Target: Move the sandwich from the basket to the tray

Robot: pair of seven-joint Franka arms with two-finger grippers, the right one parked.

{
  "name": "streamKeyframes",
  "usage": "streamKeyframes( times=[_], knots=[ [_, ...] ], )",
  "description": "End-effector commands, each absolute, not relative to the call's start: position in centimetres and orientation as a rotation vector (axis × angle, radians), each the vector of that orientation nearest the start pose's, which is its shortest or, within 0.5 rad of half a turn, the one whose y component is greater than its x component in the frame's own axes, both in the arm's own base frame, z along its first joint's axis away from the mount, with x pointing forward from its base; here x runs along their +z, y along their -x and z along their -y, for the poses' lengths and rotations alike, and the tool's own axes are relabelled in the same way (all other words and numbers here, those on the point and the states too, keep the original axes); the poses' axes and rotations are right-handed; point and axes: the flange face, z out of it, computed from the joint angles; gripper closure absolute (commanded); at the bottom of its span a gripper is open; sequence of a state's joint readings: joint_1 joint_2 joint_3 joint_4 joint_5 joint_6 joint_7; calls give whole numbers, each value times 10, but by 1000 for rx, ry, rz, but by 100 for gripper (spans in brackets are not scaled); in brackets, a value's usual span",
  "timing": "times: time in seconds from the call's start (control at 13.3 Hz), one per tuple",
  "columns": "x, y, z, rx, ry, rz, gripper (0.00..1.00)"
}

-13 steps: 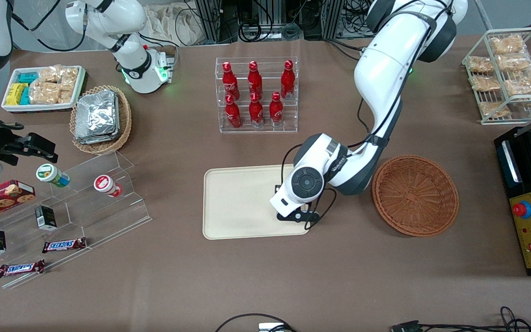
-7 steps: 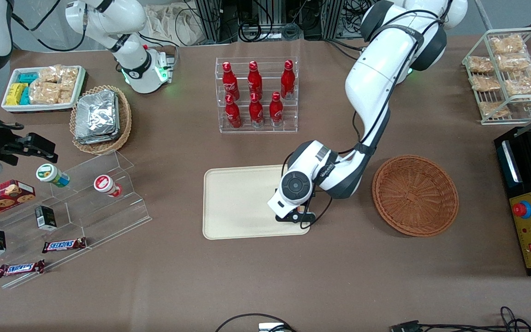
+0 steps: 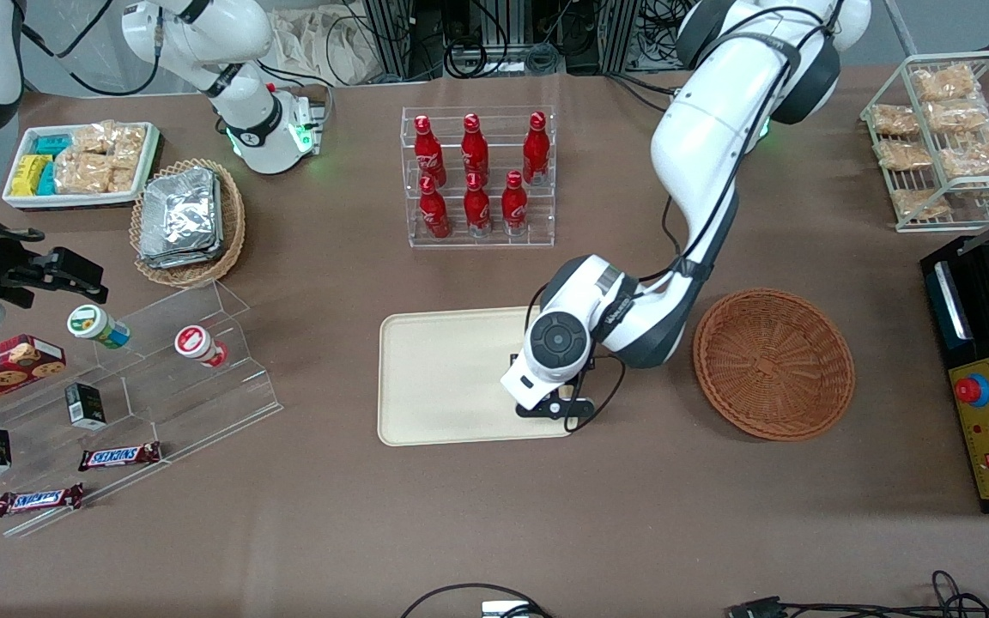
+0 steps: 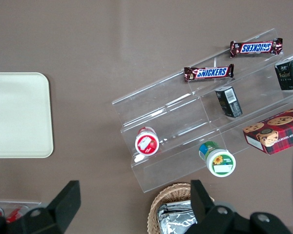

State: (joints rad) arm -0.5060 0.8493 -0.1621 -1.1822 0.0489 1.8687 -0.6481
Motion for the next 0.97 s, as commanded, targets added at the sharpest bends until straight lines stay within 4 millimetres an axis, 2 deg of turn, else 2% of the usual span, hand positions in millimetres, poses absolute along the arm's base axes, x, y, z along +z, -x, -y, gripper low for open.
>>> streamKeyframes(
  times=[0.0,0.07,0.22,0.38,0.45,0.6,0.67,0.75,0.9],
  knots=[
    [358,-612,390,241,3077,91,0],
    [390,-612,375,238,3070,92,0],
    [452,-616,322,260,3071,101,0],
    [504,-609,279,278,3055,18,0],
    [526,-608,251,286,3055,13,0],
    [562,-606,196,293,3064,6,0],
    [573,-601,177,319,3054,-41,0],
    [582,-595,166,344,3041,-82,0],
    [587,-591,122,439,3027,-57,0]
  ],
)
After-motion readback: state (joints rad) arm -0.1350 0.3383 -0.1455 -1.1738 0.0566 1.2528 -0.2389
